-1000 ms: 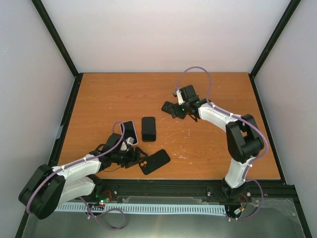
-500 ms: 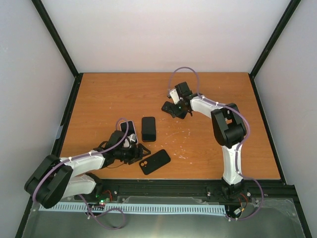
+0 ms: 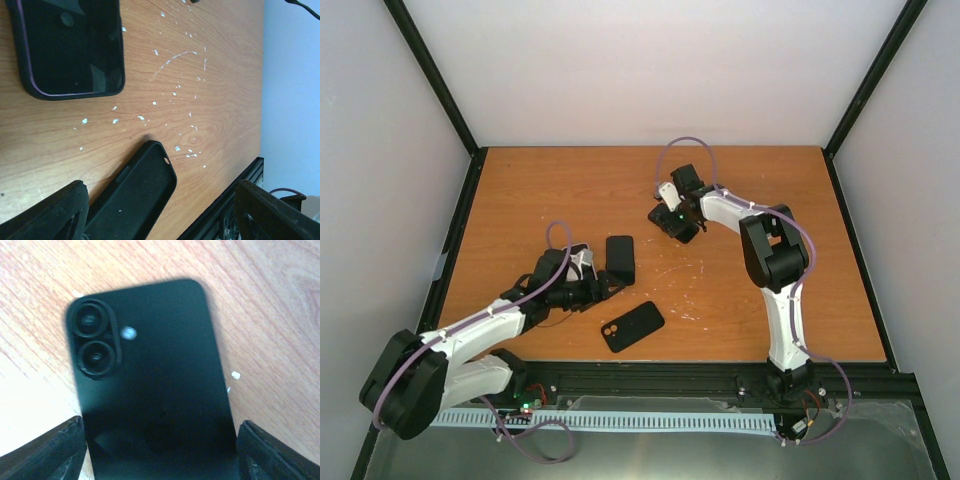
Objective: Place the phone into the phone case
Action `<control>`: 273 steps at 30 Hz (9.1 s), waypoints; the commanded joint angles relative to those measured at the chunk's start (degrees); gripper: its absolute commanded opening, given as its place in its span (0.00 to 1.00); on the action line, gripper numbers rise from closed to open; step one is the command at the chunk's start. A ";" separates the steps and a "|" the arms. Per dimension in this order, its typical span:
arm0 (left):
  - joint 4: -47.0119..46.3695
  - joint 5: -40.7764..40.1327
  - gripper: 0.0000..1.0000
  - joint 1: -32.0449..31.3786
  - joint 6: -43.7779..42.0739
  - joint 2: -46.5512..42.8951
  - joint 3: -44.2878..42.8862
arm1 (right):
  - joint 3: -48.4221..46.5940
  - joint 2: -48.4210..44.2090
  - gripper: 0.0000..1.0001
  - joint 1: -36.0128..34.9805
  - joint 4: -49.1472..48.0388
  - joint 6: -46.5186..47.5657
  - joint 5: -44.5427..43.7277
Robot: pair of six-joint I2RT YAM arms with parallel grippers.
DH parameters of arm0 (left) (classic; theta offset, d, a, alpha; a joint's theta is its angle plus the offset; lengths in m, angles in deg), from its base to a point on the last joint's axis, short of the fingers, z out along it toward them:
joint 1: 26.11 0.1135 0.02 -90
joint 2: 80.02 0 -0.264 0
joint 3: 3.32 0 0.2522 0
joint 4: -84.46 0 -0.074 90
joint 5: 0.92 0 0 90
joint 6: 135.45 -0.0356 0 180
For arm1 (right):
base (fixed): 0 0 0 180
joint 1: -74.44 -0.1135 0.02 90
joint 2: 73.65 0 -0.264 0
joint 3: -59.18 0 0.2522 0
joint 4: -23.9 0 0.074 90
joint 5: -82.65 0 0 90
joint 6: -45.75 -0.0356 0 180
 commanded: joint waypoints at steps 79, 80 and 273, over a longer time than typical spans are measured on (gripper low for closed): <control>-4.81 3.61 0.74 5.71 -4.56 25.97 -24.61 | 35.62 -23.69 0.68 -1.19 -8.48 -23.50 18.67; -6.17 4.41 0.74 5.71 -4.38 27.18 -24.93 | 36.63 -24.38 0.68 -1.51 -9.49 -24.04 19.09; 26.14 -15.66 0.00 -5.55 -19.61 13.50 -17.91 | 50.12 -54.10 0.03 -18.04 -3.10 -34.27 29.08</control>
